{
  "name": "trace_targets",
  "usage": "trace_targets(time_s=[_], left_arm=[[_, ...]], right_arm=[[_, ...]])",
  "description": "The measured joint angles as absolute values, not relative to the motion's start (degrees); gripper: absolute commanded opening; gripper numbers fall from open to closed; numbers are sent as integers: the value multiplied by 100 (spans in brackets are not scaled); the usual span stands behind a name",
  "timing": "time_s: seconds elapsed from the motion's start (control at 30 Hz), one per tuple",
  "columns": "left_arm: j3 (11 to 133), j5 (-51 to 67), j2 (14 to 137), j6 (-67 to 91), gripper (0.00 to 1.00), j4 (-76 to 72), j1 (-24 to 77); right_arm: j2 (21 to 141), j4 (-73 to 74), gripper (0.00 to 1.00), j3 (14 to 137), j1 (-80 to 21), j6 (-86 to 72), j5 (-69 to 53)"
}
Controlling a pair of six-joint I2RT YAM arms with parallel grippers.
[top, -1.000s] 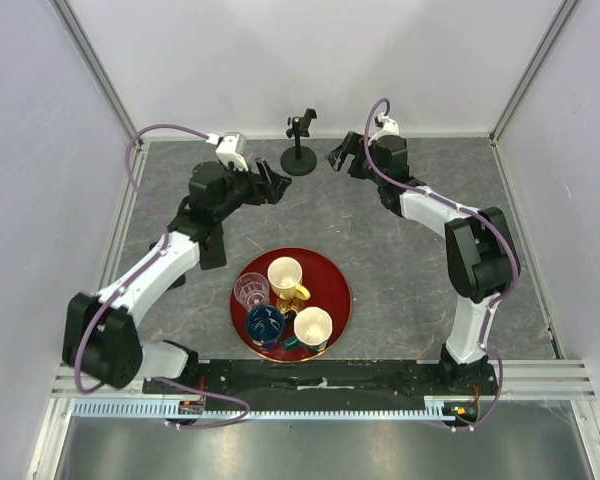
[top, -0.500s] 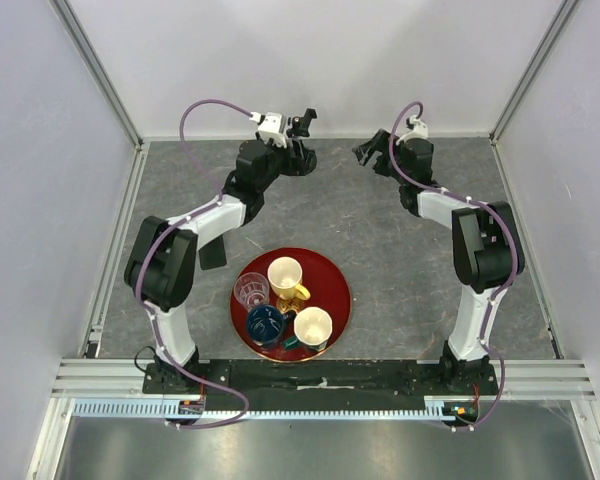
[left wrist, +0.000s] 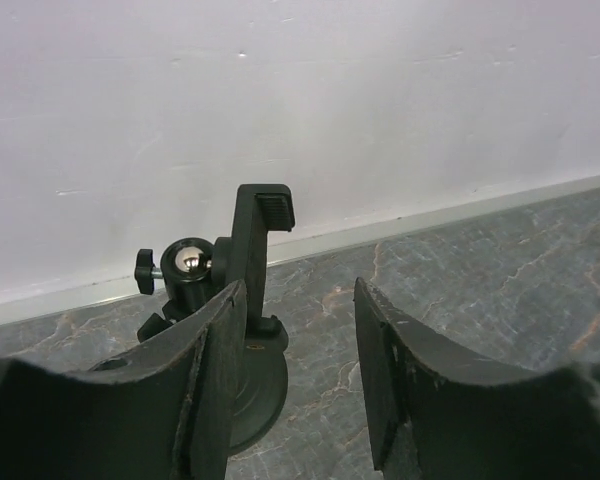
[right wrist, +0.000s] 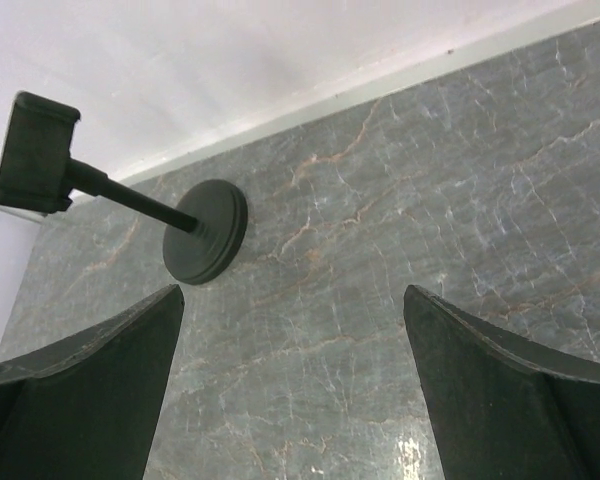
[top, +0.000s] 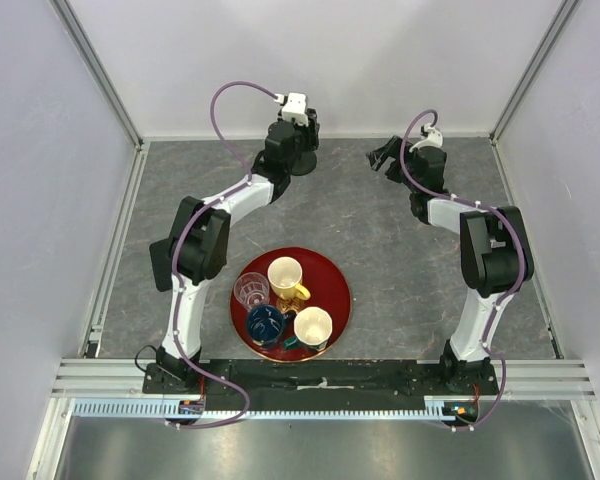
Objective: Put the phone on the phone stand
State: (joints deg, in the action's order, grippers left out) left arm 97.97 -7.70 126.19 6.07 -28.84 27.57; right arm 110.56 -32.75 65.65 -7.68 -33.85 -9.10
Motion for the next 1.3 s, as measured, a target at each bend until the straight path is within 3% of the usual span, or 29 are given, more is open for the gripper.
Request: trace_targets(time_s=[0.27,0.7,0.83,0.93,1.1,1.3], left_arm=[[9939,-1173,12704,309,53,-2685,2912],[10663,-1253,13104,224,41,-2233,2902],[10700,-1256,13107,211,55,-2134,2899],[10678,-1249,13091,207,55,-2132,2912],[10628,-1317,13061,204,47,-2115,2926],[10547,-1411,12997,207,58,-2056,2936]], right_arm=[[11039,-3472,98,6449,-768,-3481,-917],[11039,-3603,98,6313,-797,-3586,-917],[11039,-3601,98,6313,-829,-3581,-915],[11039,-3594,98,6313,-854,-3579,-915],[11039,-3597,98,6313,-895,-3581,-917],[11039,-3594,98,6313,-902,-3579,-915]])
